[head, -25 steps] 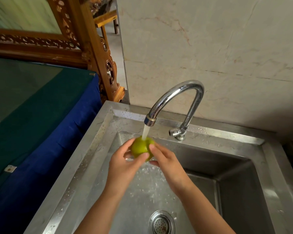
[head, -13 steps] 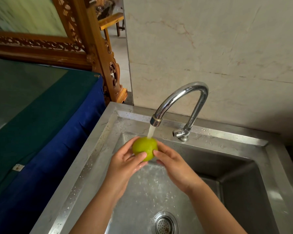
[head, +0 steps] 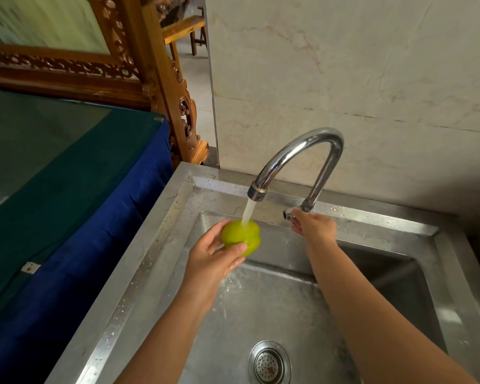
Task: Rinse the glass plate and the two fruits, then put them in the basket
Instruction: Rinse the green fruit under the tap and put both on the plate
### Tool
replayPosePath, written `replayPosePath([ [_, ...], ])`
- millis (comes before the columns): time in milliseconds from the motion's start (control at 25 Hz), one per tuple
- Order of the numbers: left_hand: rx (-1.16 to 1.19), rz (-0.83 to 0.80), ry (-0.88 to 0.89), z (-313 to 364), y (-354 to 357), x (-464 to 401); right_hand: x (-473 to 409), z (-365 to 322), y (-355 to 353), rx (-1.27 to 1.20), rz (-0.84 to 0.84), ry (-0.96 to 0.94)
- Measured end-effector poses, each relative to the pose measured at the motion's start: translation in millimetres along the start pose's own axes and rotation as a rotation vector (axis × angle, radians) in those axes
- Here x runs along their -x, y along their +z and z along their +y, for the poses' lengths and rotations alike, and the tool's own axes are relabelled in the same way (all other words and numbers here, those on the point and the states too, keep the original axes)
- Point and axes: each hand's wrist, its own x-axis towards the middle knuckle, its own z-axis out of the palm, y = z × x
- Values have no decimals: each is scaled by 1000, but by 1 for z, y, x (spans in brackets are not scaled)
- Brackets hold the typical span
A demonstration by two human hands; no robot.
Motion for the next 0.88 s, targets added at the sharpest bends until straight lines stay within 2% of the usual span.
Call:
replayPosePath([
  [200, -22, -2, 5, -2, -1, 6, 12, 31, -12, 122, 39, 80],
  [280, -58, -2, 2, -2, -1, 11, 24, 28, -13, 181, 43, 24],
  [360, -108, -19, -1, -2, -3, 15, 45, 25, -15, 211, -110, -132],
  [480, -308, -64, 19, -3, 0, 26, 90, 22, -27, 242, -461, -307],
  [520, -413, -69, 43, -4, 4, 32, 102, 22, -32, 289, -504, -315],
  [640, -578, -84, 110, -4, 26, 57, 125, 17, -52, 436, -450, -318],
  [720, -609, -131, 138, 4, 42, 78, 144, 13, -75, 363, -456, -283],
  [880, -542, -274, 137, 22, 65, 115, 186, 7, -131, 46, -454, -163],
])
